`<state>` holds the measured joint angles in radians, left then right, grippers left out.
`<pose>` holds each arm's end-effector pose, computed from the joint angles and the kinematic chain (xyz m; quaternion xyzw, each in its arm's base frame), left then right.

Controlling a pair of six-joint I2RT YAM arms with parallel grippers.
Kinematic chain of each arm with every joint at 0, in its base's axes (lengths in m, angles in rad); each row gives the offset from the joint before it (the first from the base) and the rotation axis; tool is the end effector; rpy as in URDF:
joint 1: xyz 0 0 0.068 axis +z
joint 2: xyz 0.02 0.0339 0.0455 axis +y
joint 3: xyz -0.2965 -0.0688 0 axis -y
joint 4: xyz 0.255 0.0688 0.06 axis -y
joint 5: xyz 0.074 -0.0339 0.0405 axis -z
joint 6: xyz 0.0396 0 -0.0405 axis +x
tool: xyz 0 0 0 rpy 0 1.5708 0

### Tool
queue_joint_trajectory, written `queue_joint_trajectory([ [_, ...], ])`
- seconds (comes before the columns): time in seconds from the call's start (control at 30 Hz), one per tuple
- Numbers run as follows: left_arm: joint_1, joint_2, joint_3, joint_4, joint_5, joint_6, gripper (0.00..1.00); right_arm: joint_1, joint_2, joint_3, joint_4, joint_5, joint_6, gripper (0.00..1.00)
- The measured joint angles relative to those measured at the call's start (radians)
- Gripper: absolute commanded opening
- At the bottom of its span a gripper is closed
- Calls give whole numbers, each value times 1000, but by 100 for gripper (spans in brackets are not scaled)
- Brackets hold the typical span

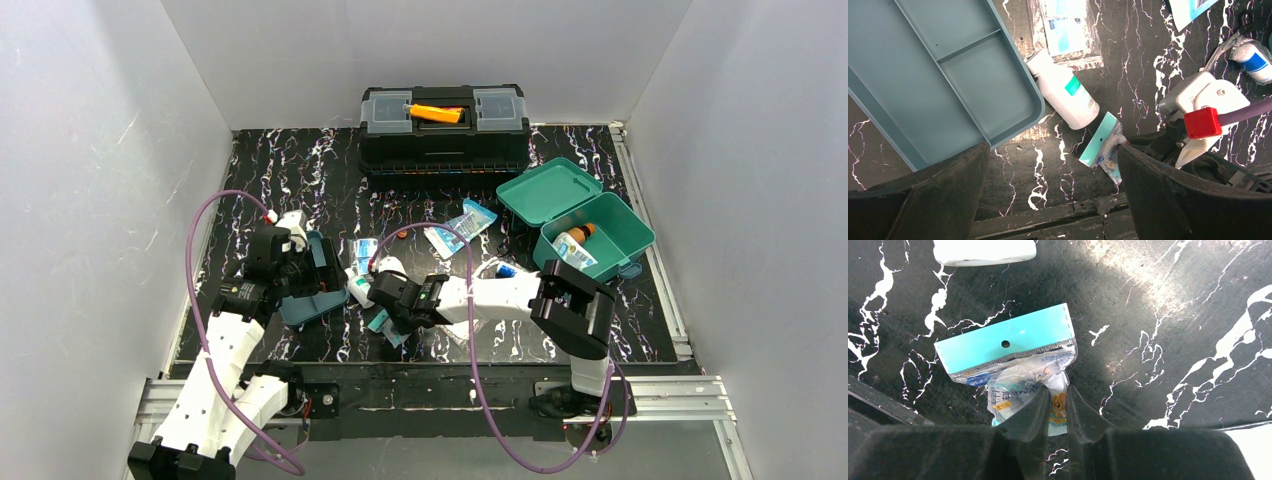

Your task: Organize the medicine kit

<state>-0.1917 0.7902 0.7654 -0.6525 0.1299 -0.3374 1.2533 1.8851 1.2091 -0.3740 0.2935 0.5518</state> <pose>0.1522 -0.0348 0.3068 -0.0375 0.8996 -0.1692 0.4008 0.1369 0.3800 0.1857 -0.2931 0.9106 0.1124 0.2687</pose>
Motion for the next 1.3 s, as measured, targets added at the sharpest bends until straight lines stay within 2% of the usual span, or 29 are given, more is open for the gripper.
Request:
queue_joint_trajectory([
  [0.23,0,0,0,0,0,0,99,14,-20,-10,-15,39,42,1],
  [0.5,0,0,0,0,-3,0,99,15,-71,1,-269,76,81,1],
  [0.7,0,3,0,0,-4,0,100,-40,-211,1,-408,95,98,1],
  [1.03,0,9,0,0,-4,0,100,-285,-547,-2,-512,116,103,1],
  [1.3,0,12,0,0,-4,0,100,-631,-716,-9,-569,130,45,1],
])
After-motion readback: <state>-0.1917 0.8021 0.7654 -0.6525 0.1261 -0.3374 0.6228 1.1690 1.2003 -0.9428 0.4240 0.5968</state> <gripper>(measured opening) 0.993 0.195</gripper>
